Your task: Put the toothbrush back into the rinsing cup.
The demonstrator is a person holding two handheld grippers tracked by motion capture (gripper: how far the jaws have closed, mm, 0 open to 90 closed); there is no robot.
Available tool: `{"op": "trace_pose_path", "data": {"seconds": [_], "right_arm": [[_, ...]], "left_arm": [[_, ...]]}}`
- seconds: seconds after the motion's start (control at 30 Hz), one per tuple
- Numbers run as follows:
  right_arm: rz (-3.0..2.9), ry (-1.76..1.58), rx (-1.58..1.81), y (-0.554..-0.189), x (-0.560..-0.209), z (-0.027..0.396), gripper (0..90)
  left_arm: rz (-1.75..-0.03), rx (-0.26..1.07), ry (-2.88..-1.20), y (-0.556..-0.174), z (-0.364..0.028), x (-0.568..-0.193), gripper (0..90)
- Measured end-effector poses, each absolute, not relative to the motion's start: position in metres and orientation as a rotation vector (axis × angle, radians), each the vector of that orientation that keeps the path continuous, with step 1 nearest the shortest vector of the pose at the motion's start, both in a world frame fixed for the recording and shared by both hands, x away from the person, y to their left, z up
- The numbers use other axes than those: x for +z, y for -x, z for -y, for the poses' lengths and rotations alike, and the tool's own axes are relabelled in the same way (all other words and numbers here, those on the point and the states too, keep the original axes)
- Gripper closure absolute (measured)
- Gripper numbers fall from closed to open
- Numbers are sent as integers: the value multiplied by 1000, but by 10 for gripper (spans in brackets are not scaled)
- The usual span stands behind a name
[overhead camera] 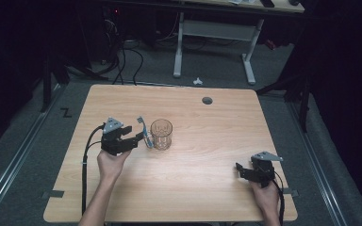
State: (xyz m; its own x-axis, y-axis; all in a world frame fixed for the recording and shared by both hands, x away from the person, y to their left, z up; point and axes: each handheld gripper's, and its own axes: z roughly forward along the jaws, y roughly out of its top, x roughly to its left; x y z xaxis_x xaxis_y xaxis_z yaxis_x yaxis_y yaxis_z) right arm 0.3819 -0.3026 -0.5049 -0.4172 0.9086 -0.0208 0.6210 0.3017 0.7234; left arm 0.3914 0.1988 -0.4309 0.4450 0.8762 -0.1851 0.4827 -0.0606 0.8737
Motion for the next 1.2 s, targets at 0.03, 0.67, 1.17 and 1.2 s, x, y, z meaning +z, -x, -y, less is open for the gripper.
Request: {"op": "trace_pose_path", "data": {"seconds": [0.03,0.67,1.17,1.2], "right_arm": [[-2146,-1362,902,-382,-505,303,269],[-2145,-1362,901,-382,-505,303,268],[-2146,-1363,902,-382,-505,303,269],[-2146,-1362,902,-382,-505,303,269]], "left_arm": [[-1187,496,-1703,-391,-200,-431,408],[-1210,523,-1666,-370,-219,-429,401],[-1247,561,-1643,-353,-239,-431,395],[-1251,561,-1640,-352,-241,-431,394]]}}
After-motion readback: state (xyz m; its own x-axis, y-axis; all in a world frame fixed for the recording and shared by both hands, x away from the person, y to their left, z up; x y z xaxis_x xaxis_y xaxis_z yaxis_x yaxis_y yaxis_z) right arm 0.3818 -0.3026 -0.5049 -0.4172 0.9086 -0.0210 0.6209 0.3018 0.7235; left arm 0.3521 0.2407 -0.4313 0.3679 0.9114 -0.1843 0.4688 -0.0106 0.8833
